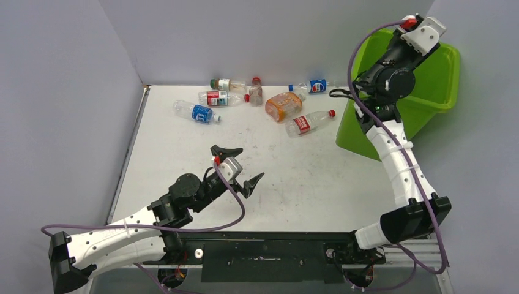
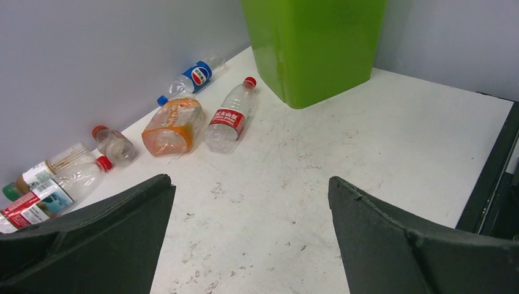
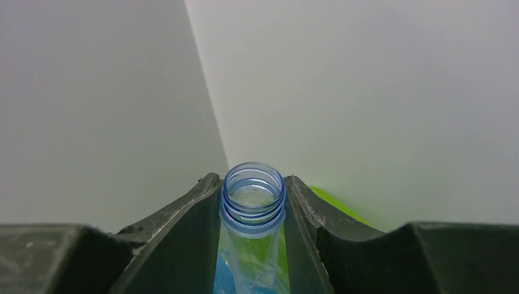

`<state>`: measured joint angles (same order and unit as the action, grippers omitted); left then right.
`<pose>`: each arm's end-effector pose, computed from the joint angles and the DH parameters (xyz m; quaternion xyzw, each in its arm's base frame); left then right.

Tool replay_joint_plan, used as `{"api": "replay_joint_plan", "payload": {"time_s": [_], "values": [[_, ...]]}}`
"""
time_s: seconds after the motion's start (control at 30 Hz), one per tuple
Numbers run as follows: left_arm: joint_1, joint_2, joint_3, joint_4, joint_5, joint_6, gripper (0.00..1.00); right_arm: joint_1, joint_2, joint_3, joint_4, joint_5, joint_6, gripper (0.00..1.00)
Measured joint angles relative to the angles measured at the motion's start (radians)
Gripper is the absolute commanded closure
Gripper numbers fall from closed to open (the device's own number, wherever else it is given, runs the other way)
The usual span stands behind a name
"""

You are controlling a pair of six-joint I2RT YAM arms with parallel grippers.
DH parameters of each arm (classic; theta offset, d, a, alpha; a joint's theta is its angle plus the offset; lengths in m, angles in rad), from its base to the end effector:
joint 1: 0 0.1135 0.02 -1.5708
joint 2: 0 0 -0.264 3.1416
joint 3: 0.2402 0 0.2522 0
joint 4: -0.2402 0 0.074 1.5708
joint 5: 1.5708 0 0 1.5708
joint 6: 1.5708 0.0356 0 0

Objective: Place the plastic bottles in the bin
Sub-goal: Place the plastic bottle in the trash bin, then pick up the plastic bottle at the center of the board.

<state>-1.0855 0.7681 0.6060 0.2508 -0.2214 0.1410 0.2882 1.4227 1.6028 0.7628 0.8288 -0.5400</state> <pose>0.0955 -0.1643 0.3262 0.3195 0.5956 -0.2671 0.6869 0.2653 0.0513 0.5569 0.2369 0.4129 -0.2327 0.8481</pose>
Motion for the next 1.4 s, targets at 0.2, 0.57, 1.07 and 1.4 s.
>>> {"api": "replay_joint_plan", "payload": {"time_s": [0.2, 0.57, 1.07, 1.4], "values": [[-0.002, 0.003, 0.000, 0.001, -0.023, 0.003, 0.04, -0.164, 0.099, 0.082, -0.187, 0.046, 0.270, 0.10], [0.001, 0.019, 0.000, 0.001, -0.079, 0.003, 0.04, 0.338, 0.129, 0.227, -0.274, 0.002, 0.237, 0.10], [0.035, 0.106, 0.000, 0.008, -0.481, 0.024, 0.04, 0.453, -0.186, -0.568, -0.451, -0.259, 0.696, 0.10], [0.054, -0.034, -0.026, 0.135, -0.600, 0.113, 0.03, 0.304, 0.189, -0.607, -0.407, -0.718, 0.883, 0.10]]}}
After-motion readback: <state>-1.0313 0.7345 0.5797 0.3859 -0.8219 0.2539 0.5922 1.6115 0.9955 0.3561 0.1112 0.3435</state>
